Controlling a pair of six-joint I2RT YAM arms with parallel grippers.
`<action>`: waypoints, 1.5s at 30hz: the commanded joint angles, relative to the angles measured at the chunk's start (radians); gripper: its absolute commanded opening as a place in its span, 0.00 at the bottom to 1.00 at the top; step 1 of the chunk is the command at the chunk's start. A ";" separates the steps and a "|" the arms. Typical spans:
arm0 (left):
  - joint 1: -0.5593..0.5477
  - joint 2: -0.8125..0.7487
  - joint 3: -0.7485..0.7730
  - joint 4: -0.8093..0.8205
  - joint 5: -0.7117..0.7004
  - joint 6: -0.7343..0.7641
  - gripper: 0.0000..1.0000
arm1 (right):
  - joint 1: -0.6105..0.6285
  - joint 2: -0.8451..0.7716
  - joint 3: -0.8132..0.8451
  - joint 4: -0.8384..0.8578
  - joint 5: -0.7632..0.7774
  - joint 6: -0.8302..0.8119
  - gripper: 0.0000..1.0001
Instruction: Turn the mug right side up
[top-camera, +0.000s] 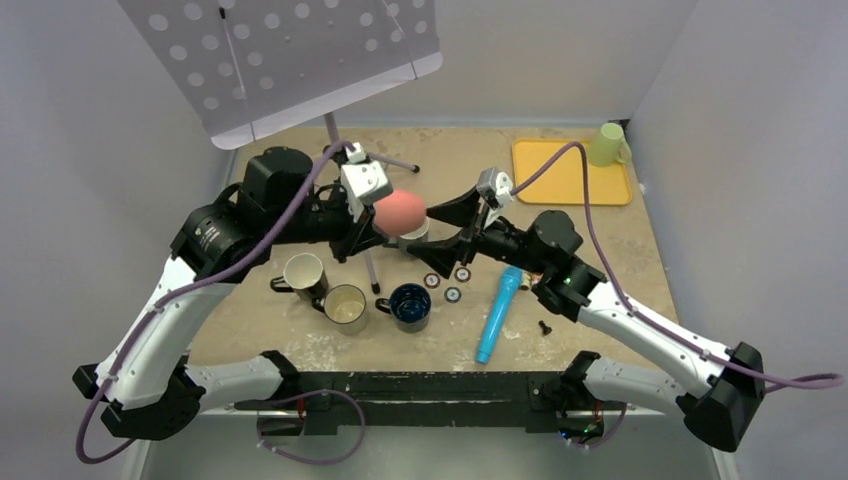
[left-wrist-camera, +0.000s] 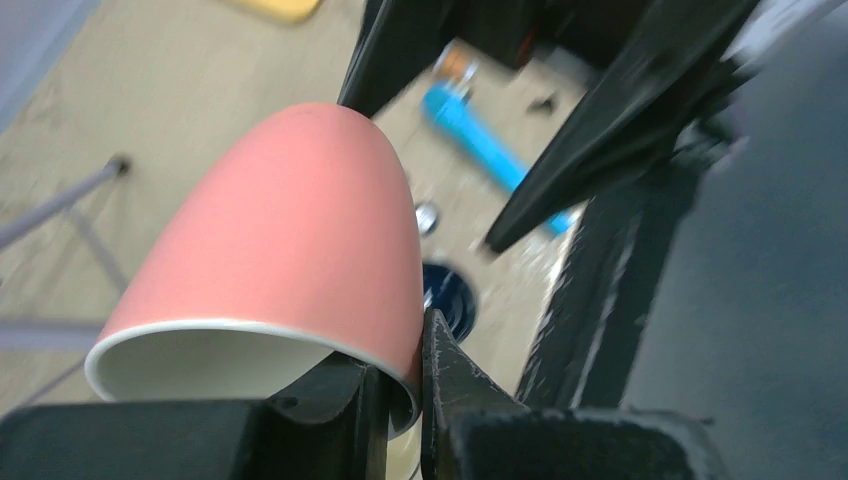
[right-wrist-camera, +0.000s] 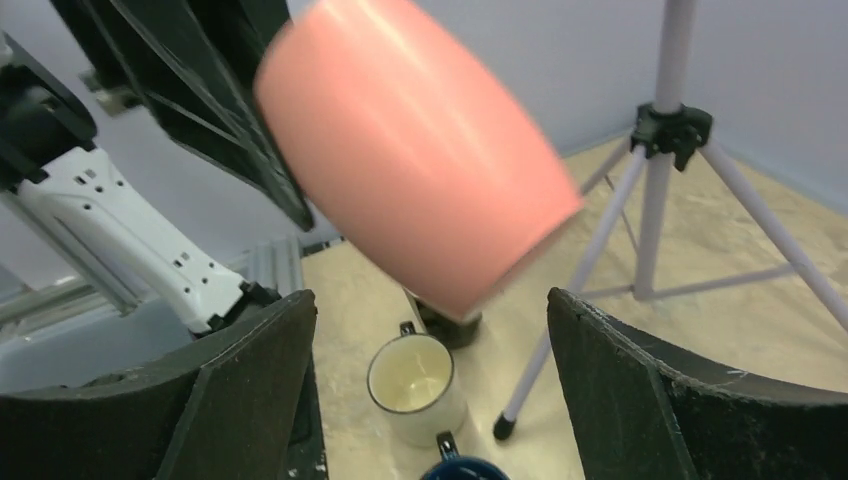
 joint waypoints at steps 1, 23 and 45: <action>0.009 -0.079 -0.065 -0.310 -0.383 0.378 0.00 | -0.012 -0.102 0.097 -0.265 0.165 -0.147 0.91; 0.938 0.112 -0.396 -0.406 -0.473 0.959 0.00 | -0.392 -0.099 0.129 -0.509 0.363 -0.191 0.93; 1.034 0.549 -0.356 -0.278 -0.399 0.929 0.50 | -0.903 0.165 0.142 -0.371 0.275 -0.250 0.93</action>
